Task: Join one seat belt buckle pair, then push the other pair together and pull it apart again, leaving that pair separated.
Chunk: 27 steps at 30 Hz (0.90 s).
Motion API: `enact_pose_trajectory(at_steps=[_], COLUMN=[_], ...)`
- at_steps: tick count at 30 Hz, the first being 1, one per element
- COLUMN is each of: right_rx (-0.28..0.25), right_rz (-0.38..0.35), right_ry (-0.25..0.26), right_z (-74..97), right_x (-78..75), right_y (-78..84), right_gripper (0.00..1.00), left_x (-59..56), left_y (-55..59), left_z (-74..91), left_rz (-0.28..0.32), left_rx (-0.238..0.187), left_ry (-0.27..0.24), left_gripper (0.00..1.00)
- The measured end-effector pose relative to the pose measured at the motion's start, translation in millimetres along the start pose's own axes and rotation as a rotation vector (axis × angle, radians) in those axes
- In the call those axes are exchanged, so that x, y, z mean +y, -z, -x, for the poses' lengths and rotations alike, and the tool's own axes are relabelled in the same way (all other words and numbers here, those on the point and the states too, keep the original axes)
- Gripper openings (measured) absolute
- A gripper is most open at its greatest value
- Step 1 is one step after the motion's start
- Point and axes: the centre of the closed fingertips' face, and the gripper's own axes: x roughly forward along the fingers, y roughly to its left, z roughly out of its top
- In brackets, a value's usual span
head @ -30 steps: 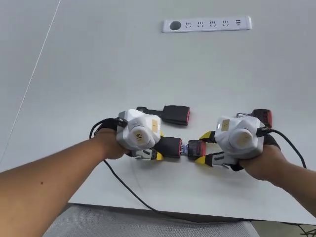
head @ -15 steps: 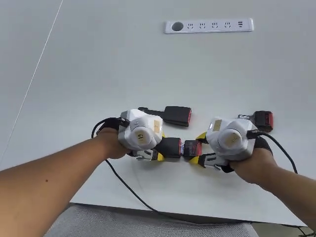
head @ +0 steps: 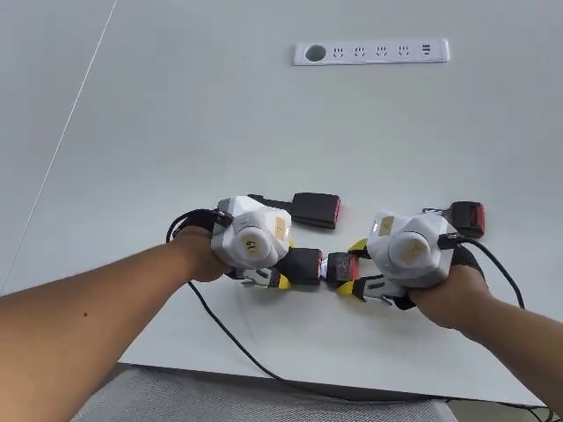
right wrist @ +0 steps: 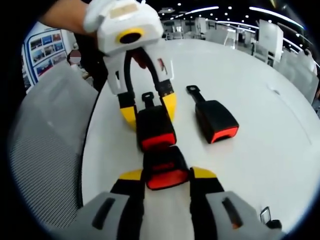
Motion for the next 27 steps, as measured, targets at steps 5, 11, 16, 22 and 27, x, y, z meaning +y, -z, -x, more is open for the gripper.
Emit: enact_pose_trajectory(at_steps=[5, 11, 16, 22, 27], right_rx=[-0.011, -0.053, -0.067, -0.079, -0.093], right_rz=[-0.002, -0.012, 0.033, 0.066, 0.049], right_ry=[-0.016, -0.034, -0.031, -0.027, -0.033], right_z=[1.2, 5.2, 6.5, 7.1, 7.9], right_x=[0.5, 3.8, 5.7, 5.2, 5.5], right_y=[0.0, 3.9, 4.6, 4.0, 3.8], right_gripper=[0.33, 0.33, 0.32, 0.32, 0.32], left_x=[-0.2, -0.4, -1.1, -1.4, -2.1], left_y=[0.4, 1.5, 1.1, 0.3, -0.2], left_z=[0.5, 1.7, 2.7, 2.6, 2.5], left_rz=[0.014, 0.006, -0.001, 0.001, -0.009], left_rx=[-0.016, -0.065, -0.103, -0.139, -0.147], left_ry=[-0.003, 0.005, 0.012, 0.020, 0.031], left_gripper=[0.33, 0.33, 0.33, 0.33, 0.32])
